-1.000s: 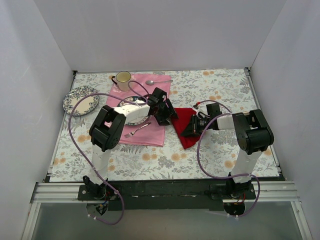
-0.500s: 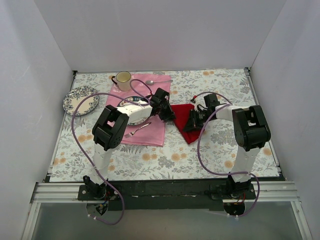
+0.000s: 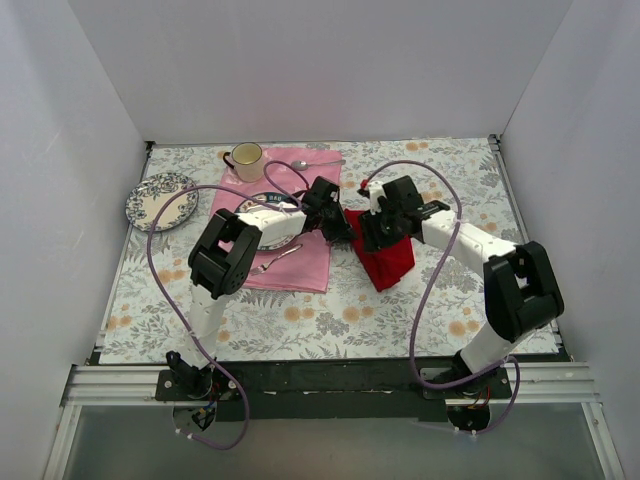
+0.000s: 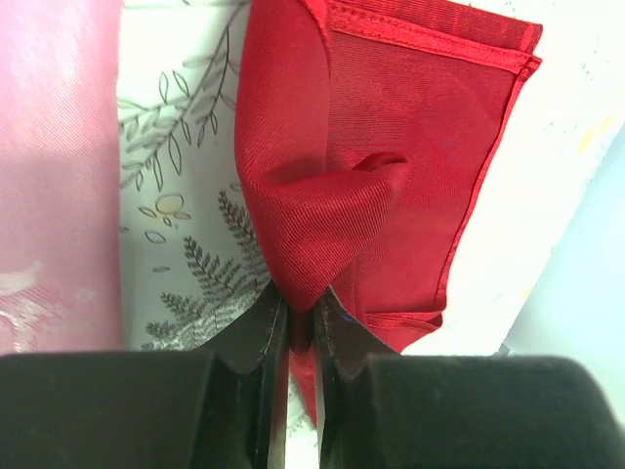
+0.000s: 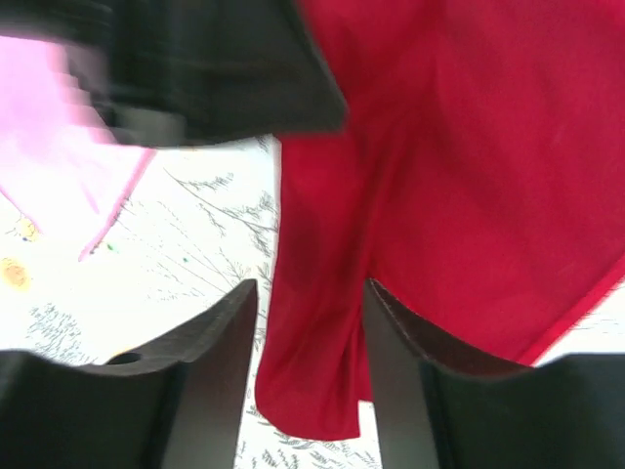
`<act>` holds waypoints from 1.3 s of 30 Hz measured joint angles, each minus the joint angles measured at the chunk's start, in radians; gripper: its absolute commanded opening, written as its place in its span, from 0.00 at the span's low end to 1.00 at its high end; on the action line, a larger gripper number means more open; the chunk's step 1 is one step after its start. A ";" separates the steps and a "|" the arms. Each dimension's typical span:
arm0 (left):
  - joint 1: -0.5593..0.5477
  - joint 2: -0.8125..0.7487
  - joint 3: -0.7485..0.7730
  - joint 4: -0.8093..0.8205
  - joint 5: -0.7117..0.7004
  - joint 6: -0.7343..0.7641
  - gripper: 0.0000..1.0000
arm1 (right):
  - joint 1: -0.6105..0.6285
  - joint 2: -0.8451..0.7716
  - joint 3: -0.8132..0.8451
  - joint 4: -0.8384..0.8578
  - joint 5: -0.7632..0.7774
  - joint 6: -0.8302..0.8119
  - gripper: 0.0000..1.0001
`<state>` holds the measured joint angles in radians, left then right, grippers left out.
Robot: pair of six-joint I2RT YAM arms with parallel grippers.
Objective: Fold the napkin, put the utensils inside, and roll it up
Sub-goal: Roll the napkin with the utensil
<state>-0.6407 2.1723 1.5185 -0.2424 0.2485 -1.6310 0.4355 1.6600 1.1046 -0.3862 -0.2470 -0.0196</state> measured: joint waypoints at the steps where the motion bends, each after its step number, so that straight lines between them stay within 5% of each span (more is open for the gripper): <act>1: 0.000 0.001 0.003 -0.006 0.006 -0.001 0.00 | 0.039 -0.027 -0.002 0.013 0.058 -0.011 0.69; 7: 0.001 0.016 0.027 -0.050 0.050 -0.045 0.00 | 0.229 -0.048 -0.012 0.080 0.350 -0.055 0.68; 15: 0.019 0.016 0.029 -0.081 0.095 -0.085 0.00 | 0.320 -0.011 -0.125 0.146 0.582 -0.083 0.61; 29: 0.035 0.033 0.053 -0.115 0.114 -0.119 0.00 | 0.332 0.060 -0.151 0.245 0.643 -0.121 0.37; 31: 0.037 0.033 0.054 -0.118 0.114 -0.122 0.00 | 0.333 0.062 -0.151 0.248 0.645 -0.126 0.18; 36: 0.038 0.034 0.077 -0.137 0.125 -0.096 0.00 | 0.311 0.077 -0.132 0.228 0.647 -0.146 0.04; 39: 0.044 0.032 0.072 -0.095 0.134 -0.051 0.18 | 0.275 0.105 -0.084 0.191 0.595 -0.154 0.01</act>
<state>-0.5968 2.2044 1.5902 -0.3370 0.3828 -1.6825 0.7101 1.7649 1.0210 -0.1955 0.3477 -0.1741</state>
